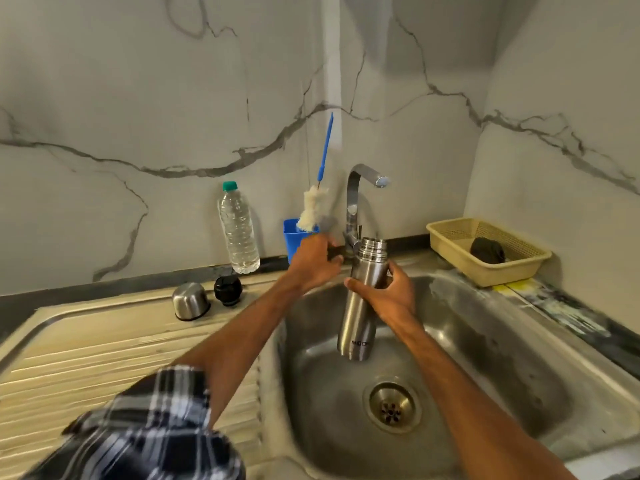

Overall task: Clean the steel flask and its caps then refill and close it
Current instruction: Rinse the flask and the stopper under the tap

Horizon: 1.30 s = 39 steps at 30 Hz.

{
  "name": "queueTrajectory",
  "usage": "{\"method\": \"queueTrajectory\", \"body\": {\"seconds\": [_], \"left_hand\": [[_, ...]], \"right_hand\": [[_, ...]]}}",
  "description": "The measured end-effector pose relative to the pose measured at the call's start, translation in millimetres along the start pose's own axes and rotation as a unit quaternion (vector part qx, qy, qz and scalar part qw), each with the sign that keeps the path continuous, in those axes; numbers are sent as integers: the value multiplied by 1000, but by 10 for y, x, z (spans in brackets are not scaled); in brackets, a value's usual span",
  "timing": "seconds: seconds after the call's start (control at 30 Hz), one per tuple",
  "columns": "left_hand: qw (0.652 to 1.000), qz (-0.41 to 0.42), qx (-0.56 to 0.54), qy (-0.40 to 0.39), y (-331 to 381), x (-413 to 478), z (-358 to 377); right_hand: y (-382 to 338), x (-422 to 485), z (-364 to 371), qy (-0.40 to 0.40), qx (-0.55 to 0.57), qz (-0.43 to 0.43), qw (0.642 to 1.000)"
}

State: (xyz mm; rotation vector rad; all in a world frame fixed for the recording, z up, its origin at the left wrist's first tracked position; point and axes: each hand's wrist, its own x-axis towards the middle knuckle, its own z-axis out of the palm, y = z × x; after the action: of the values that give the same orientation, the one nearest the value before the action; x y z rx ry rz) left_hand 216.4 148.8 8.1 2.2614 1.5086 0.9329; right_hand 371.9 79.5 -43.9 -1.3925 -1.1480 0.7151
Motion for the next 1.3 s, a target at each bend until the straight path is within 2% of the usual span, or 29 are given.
{"method": "queueTrajectory", "body": {"seconds": [0.23, 0.43, 0.77, 1.07, 1.3], "left_hand": [[998, 39, -8, 48, 135, 787, 310], [992, 97, 10, 83, 134, 922, 436], [988, 76, -54, 123, 42, 837, 390], [988, 35, -118, 96, -25, 765, 388], [990, 43, -104, 88, -13, 696, 345]], "right_hand": [[122, 81, -40, -4, -20, -30, 999], [165, 118, -38, 11, -22, -35, 999], [131, 103, -75, 18, -33, -37, 999], [134, 91, -63, 13, -23, -33, 999], [111, 55, -59, 12, -32, -25, 999]]}}
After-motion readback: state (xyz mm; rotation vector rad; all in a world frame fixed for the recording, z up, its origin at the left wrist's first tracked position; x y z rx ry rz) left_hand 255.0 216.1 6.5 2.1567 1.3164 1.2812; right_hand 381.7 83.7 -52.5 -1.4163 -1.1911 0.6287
